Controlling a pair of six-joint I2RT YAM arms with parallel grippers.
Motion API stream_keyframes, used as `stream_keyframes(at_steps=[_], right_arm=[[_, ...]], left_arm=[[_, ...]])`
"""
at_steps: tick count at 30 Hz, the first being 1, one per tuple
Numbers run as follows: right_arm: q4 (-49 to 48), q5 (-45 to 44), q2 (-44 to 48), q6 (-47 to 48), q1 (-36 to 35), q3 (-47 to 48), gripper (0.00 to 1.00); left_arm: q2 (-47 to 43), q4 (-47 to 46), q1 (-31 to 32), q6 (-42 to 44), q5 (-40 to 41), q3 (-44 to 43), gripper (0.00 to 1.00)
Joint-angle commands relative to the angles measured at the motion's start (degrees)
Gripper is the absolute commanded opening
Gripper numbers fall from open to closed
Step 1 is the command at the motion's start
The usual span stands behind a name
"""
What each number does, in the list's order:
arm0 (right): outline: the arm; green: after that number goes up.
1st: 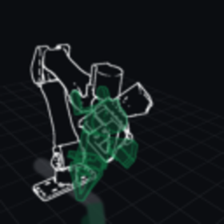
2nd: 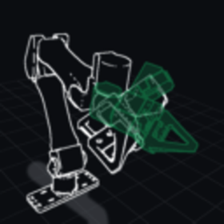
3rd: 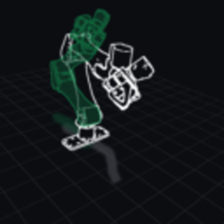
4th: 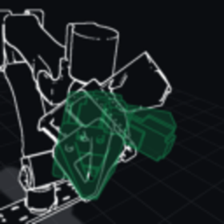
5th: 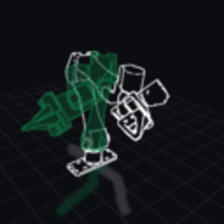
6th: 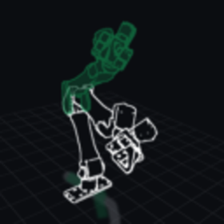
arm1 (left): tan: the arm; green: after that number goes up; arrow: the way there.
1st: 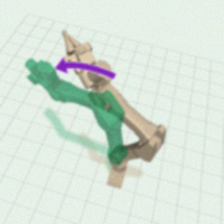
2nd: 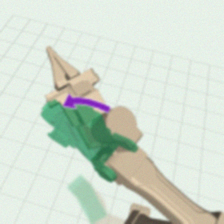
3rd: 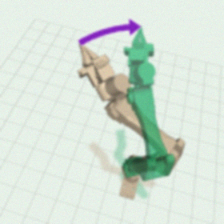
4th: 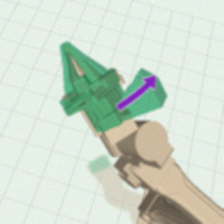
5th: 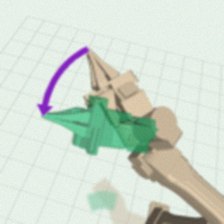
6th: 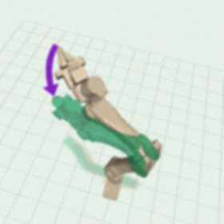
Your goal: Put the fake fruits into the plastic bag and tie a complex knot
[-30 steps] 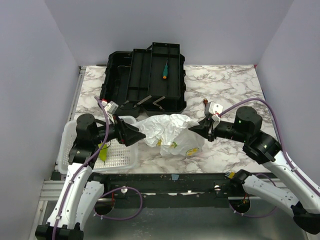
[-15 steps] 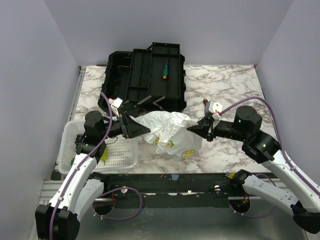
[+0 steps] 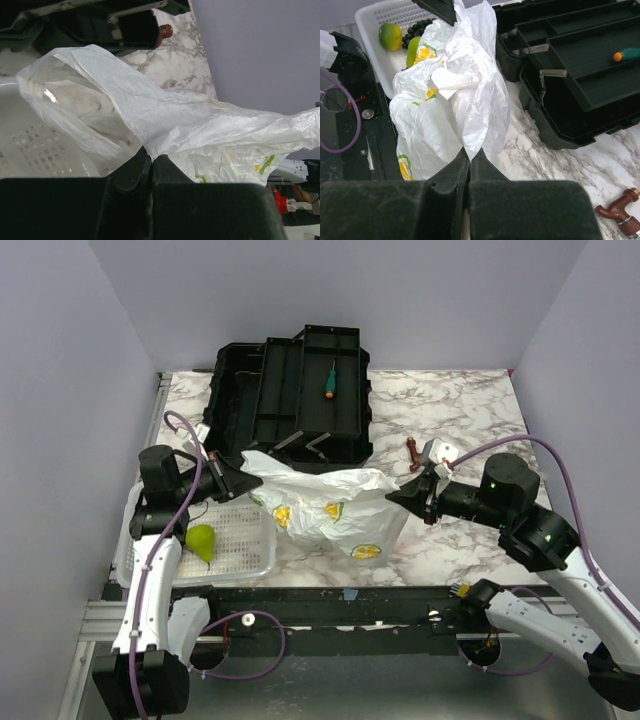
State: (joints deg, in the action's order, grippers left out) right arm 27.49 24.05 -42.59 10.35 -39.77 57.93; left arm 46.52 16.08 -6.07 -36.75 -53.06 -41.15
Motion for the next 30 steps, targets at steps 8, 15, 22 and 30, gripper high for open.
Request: stream_keyframes(at_steps=[8, 15, 22, 30], right_arm=[[2.49, -1.47, -4.53, -8.65, 0.24, 6.31, 0.01], [4.76, 2.08, -6.00, -14.19, 0.37, 7.23, 0.01], [13.37, 15.91, -14.66, 0.21, 0.31, 12.87, 0.01], [15.97, 21.00, -20.73, 7.16, 0.31, 17.83, 0.01]], left_arm=[[2.96, 16.54, 9.73, 25.69, 0.79, -11.93, 0.64], [-0.64, 34.27, 8.10, 68.49, -6.75, -20.59, 0.92], [2.54, 35.76, 19.79, 77.38, -2.34, -29.68, 0.94], [11.70, 17.24, 39.40, 56.14, 3.79, -32.39, 0.99]])
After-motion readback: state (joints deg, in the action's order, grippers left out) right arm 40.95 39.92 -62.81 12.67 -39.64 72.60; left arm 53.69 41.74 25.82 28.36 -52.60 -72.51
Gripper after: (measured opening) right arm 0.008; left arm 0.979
